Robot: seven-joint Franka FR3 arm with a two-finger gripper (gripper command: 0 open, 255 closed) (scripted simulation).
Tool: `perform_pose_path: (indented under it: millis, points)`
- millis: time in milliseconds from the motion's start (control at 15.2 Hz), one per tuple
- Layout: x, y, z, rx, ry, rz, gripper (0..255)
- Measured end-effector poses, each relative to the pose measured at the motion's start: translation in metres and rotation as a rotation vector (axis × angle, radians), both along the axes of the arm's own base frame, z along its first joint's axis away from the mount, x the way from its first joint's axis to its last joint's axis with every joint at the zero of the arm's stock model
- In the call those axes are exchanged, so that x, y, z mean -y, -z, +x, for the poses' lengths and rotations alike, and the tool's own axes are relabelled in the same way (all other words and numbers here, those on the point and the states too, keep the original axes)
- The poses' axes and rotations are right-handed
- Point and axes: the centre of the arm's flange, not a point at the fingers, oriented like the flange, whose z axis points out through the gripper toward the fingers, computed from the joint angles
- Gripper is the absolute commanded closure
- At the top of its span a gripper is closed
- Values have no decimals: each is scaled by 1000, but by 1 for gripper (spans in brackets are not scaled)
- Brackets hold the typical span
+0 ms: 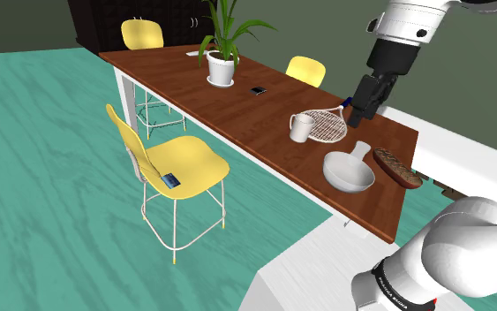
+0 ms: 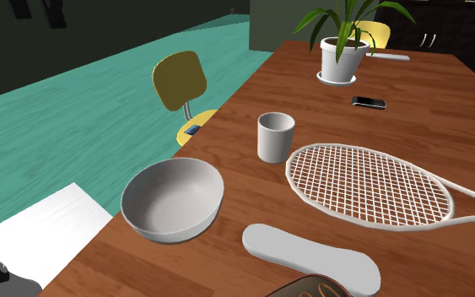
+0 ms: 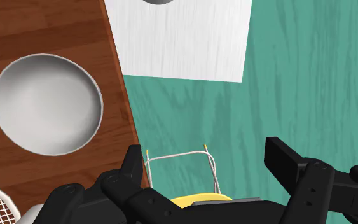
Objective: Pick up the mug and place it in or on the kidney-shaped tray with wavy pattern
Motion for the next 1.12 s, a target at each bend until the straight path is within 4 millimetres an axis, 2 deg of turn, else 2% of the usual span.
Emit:
perform_pose_path:
  millis: [132,330,1122]
  points:
    - [3,4,5,0,0,-2,0]
    - [21,19,26,4,2,-9,0]
    - [94,101,130,26,6,-48,0]
